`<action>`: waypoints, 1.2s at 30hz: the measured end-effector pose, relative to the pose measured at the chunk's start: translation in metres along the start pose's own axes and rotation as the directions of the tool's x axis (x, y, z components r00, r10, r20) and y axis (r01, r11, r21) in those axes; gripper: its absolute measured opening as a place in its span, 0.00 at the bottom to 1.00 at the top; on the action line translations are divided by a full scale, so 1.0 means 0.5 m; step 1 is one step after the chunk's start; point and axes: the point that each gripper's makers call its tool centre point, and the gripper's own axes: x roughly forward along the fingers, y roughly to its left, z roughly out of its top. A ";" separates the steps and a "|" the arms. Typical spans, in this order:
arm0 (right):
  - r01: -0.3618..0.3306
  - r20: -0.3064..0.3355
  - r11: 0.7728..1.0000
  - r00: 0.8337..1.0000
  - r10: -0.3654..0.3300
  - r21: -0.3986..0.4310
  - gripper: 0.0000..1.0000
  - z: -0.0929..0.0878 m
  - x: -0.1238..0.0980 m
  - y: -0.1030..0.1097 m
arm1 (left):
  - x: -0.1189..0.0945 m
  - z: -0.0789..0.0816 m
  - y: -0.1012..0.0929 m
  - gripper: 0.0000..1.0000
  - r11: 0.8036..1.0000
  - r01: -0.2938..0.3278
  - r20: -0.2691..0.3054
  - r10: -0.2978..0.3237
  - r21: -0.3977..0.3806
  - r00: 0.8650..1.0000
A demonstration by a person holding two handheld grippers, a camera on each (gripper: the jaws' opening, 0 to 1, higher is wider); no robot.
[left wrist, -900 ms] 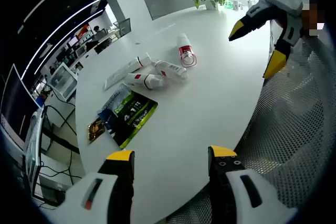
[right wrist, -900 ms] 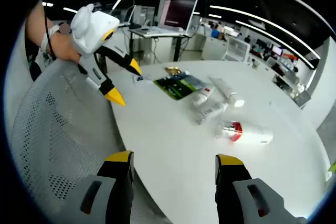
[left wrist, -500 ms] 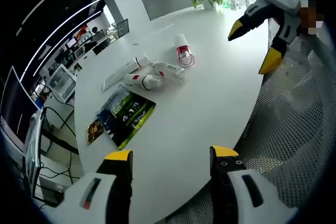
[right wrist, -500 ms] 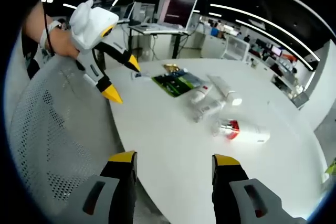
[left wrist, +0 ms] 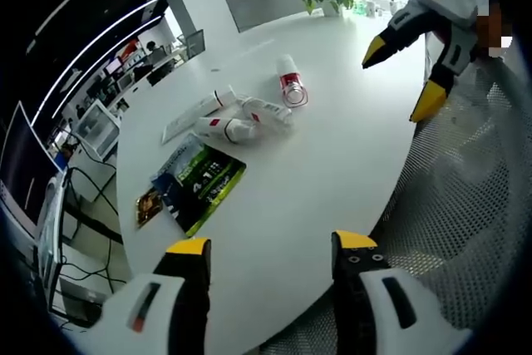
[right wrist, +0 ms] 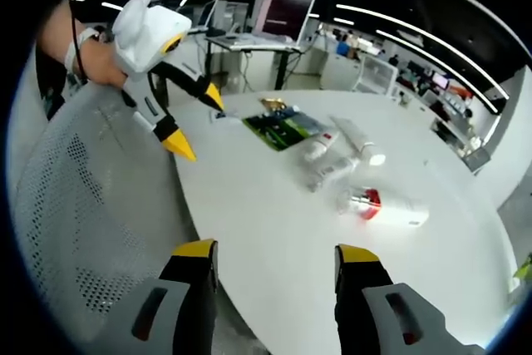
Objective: Arrange the skincare products in the storage area until every visible bottle or jar stands upright without overlapping.
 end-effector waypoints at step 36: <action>-0.001 0.283 0.956 0.955 -0.086 0.293 0.74 0.420 -0.052 -0.389 | -0.003 -0.006 0.025 0.52 0.998 -0.048 -0.008 0.047 -0.034 0.999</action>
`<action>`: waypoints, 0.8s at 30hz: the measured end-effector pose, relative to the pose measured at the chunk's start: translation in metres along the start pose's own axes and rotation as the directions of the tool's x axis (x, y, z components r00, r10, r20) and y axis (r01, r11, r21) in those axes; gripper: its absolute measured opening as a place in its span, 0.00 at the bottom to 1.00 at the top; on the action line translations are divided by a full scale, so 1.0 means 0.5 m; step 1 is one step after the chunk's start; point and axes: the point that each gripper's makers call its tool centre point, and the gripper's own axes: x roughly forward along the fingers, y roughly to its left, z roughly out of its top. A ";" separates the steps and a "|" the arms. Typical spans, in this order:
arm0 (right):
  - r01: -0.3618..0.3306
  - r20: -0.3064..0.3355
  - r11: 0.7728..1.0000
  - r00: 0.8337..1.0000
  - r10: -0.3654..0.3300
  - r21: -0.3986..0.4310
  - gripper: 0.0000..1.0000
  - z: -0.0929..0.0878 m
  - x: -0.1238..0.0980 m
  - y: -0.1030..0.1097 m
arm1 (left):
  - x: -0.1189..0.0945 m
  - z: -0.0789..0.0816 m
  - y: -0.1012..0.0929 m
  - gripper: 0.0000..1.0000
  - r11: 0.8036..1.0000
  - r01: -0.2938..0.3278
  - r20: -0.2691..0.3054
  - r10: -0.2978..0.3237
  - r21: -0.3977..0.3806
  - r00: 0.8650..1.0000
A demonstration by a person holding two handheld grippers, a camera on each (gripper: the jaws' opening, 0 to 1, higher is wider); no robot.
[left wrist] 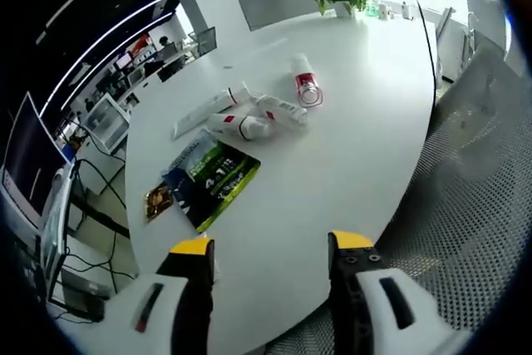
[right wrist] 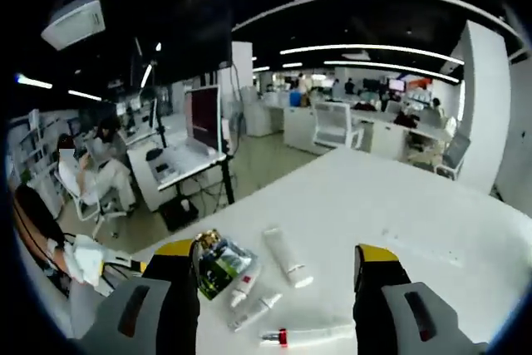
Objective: Arrange the skincare products in the storage area until every visible bottle or jar stands upright without overlapping.
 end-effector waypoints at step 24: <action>-0.102 -0.310 0.990 0.948 0.068 -0.094 0.60 -0.041 0.168 -0.027 | 0.001 -0.016 0.004 0.44 1.000 -0.005 -0.040 0.005 0.000 0.999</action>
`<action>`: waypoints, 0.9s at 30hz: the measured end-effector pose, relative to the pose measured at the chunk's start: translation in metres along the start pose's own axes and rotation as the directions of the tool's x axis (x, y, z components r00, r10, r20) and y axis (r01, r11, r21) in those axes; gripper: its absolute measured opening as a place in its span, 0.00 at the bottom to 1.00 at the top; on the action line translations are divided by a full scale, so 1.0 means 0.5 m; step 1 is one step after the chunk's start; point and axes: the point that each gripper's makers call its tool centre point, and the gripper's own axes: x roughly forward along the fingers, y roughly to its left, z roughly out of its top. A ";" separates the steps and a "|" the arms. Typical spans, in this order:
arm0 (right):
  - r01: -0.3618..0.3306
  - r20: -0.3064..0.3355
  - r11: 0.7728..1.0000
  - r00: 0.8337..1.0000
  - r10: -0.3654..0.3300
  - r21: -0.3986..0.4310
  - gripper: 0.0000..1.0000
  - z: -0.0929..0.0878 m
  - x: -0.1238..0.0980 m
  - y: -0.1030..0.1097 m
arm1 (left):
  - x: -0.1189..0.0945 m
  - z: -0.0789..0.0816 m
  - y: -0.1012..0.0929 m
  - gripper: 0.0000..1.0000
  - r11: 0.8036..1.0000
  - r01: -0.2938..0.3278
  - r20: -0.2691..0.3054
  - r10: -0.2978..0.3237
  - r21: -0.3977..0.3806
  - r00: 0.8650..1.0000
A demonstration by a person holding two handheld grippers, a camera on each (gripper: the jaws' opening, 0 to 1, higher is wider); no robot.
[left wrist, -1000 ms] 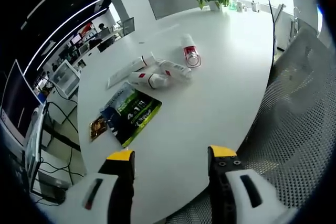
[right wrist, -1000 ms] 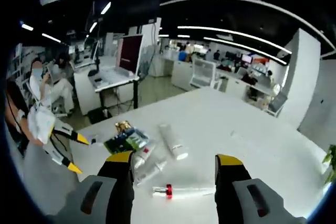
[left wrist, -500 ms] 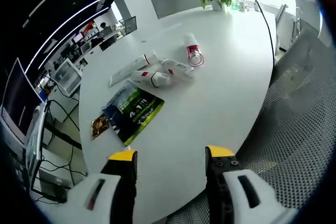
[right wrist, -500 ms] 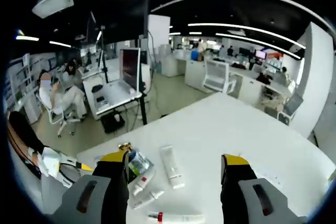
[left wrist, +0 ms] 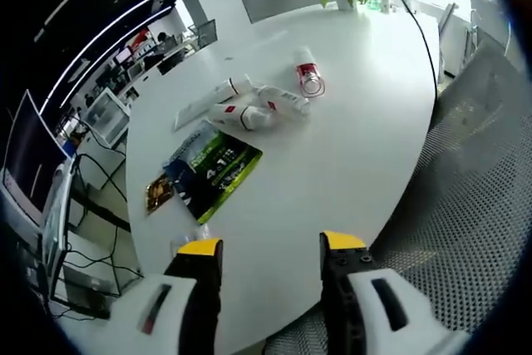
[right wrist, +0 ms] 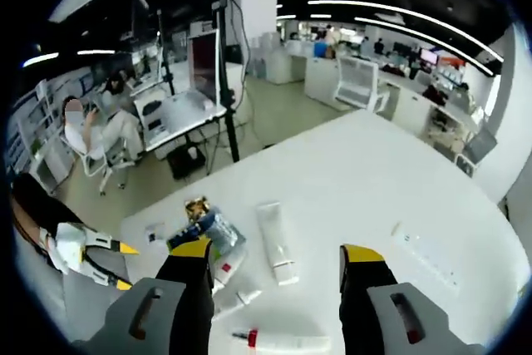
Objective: Arrange the skincare products in the storage area until every visible bottle or jar stands upright without overlapping.
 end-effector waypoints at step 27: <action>-0.093 -0.385 0.992 0.921 0.055 -0.082 0.56 -0.217 0.266 -0.006 | 0.002 -0.010 0.000 0.40 1.000 0.008 -0.023 -0.008 0.004 1.000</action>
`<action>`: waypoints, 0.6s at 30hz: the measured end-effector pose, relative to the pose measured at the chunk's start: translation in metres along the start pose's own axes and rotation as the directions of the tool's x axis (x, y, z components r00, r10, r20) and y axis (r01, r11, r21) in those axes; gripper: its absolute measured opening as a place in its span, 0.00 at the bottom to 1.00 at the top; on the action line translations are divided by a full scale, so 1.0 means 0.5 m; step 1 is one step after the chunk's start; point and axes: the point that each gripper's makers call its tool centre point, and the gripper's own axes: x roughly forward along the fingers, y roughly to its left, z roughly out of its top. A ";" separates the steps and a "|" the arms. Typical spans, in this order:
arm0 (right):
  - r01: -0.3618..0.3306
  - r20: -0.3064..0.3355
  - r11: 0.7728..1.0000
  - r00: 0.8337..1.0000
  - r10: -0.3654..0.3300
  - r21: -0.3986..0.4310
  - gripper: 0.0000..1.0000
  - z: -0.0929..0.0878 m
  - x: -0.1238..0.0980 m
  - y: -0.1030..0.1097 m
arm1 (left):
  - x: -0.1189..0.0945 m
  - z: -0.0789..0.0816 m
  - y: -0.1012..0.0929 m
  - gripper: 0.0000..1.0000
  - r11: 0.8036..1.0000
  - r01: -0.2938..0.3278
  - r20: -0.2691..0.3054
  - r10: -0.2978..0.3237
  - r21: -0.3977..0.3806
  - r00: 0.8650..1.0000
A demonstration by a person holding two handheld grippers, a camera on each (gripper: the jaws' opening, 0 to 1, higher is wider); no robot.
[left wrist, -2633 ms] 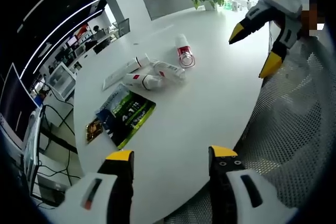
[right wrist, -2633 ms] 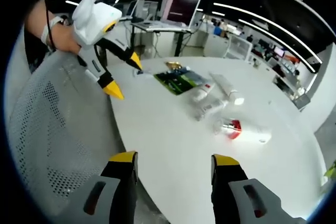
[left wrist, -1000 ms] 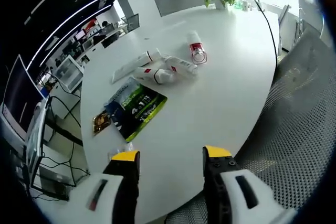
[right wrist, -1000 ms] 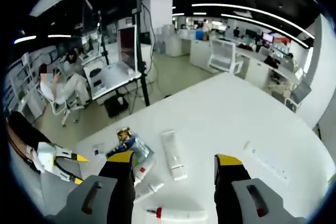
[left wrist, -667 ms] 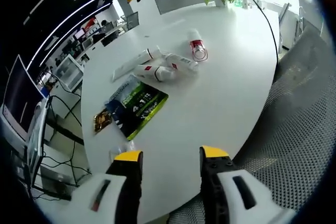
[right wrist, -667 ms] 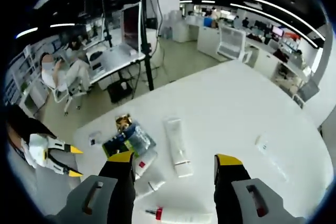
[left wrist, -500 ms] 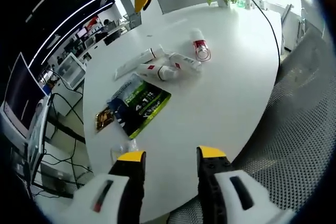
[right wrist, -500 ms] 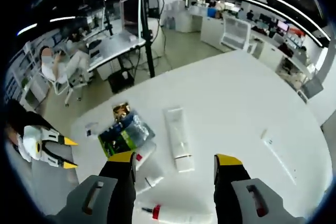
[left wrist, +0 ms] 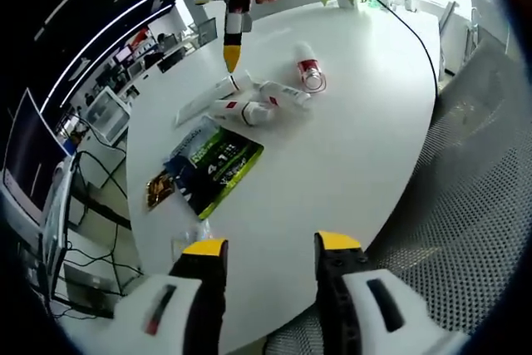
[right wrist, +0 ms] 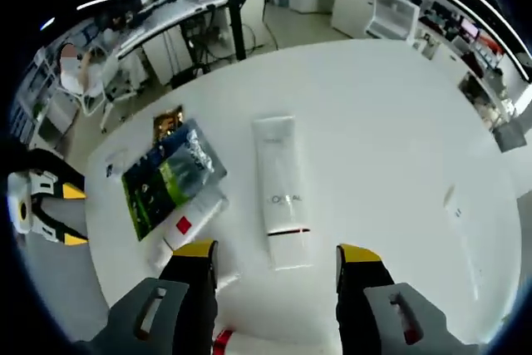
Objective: Arrange the skincare products in the storage area until every visible bottle or jar stands upright without overlapping.
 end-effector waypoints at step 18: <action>-0.023 -0.112 0.998 0.994 0.016 -0.059 0.43 -0.034 0.081 -0.001 | 0.001 -0.005 0.000 0.39 1.000 -0.001 -0.013 0.001 0.015 1.000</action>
